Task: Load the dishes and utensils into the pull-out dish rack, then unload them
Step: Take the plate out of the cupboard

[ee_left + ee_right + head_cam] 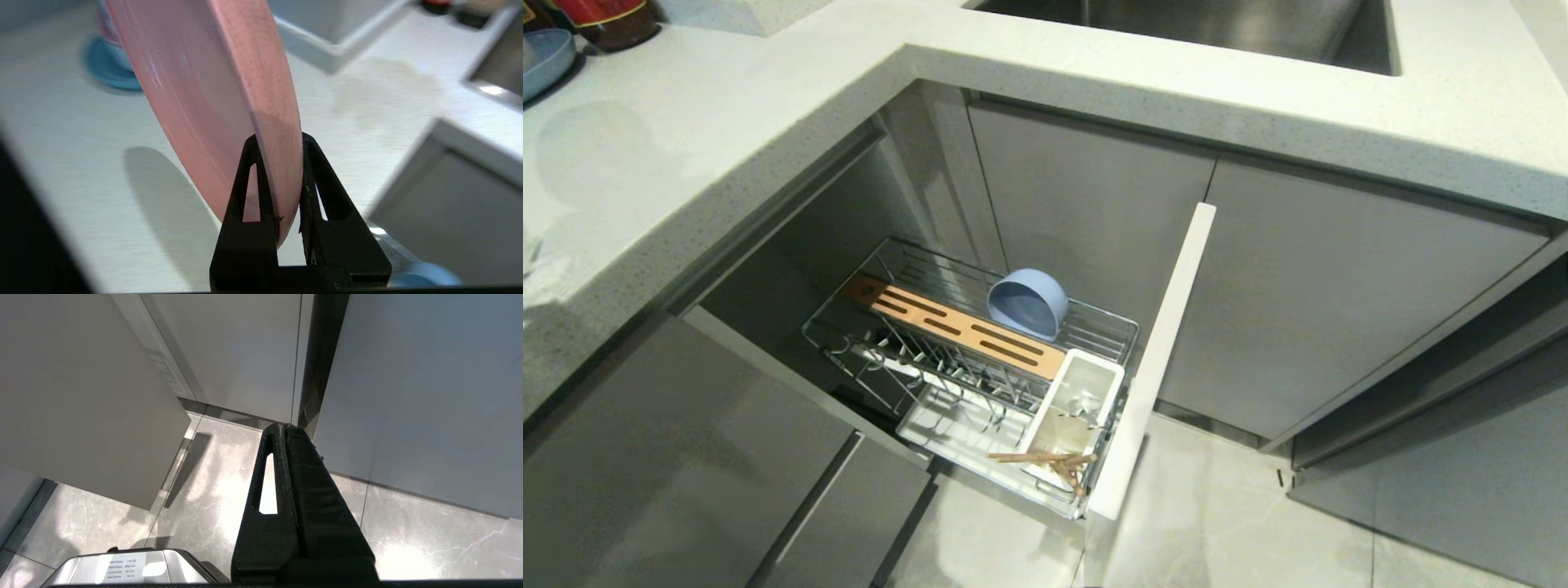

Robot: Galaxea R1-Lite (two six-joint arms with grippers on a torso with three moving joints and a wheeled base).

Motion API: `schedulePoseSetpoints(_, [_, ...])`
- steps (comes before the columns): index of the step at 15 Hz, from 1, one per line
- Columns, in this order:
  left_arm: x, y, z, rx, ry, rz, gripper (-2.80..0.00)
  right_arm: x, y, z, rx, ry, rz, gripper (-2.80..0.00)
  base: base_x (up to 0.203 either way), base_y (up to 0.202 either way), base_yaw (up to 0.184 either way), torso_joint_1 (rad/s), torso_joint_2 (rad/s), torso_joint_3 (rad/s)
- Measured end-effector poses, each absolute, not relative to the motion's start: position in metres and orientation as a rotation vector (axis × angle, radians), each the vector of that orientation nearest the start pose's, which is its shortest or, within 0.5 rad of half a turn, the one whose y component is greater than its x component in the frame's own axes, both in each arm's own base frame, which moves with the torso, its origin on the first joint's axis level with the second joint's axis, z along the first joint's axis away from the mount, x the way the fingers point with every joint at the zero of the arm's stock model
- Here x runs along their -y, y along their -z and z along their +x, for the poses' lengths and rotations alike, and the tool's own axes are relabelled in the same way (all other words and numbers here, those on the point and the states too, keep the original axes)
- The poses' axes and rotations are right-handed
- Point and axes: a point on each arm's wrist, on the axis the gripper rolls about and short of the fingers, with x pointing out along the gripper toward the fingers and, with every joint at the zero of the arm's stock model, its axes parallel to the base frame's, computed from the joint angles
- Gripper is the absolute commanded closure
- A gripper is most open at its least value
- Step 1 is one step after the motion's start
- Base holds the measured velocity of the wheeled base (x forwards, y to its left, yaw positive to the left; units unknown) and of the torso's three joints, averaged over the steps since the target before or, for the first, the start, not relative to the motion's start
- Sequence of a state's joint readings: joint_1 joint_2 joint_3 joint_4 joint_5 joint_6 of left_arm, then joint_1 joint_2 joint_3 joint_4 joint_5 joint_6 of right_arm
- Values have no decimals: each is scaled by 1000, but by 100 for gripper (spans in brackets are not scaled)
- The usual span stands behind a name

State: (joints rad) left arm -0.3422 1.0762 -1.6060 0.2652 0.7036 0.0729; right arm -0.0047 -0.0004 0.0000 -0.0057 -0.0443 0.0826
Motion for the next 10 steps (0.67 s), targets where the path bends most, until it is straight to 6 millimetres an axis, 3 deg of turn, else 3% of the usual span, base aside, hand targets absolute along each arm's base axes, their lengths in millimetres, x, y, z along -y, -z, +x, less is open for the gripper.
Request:
schedulePoseSetpoints(3, [-1,-448,55,120,-459,67,0,1,-76,-23,8,49,83,0,0,0,0,0,0,0])
schedulePoseSetpoints(10, [-2,-420,73,-363,-516,296,0,1,-76,-23,8,49,83,0,0,0,0,0,0,0])
